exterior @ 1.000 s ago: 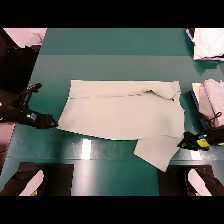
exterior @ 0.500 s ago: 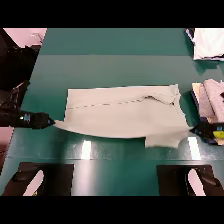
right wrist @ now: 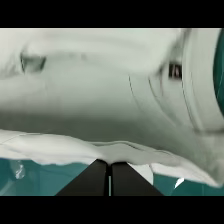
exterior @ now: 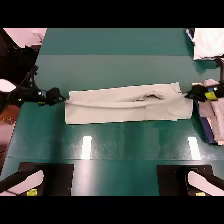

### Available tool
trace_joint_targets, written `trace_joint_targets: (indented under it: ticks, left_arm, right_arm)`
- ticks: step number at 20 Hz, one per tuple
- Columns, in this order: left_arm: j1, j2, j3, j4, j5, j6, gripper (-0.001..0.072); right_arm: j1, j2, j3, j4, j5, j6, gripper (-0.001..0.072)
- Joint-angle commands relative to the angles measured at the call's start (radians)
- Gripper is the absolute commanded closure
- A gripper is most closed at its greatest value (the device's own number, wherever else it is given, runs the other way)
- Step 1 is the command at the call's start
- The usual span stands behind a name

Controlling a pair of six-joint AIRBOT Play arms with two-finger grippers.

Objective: Fold the shirts.

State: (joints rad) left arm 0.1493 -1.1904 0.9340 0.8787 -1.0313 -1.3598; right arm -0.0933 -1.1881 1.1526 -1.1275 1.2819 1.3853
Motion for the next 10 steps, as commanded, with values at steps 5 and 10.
trace_joint_targets:
  ticks: [5,10]
  left_arm:
    - [0.000,-0.259,0.222,-0.031,0.125,0.033,0.0682]
    - [0.000,-0.276,0.237,-0.057,0.193,0.024,0.0131]
  right_arm:
    - [0.073,-0.340,0.304,0.003,-0.068,0.031,0.0696]
    - [0.048,-0.489,0.455,0.114,-0.077,0.031,0.0167]
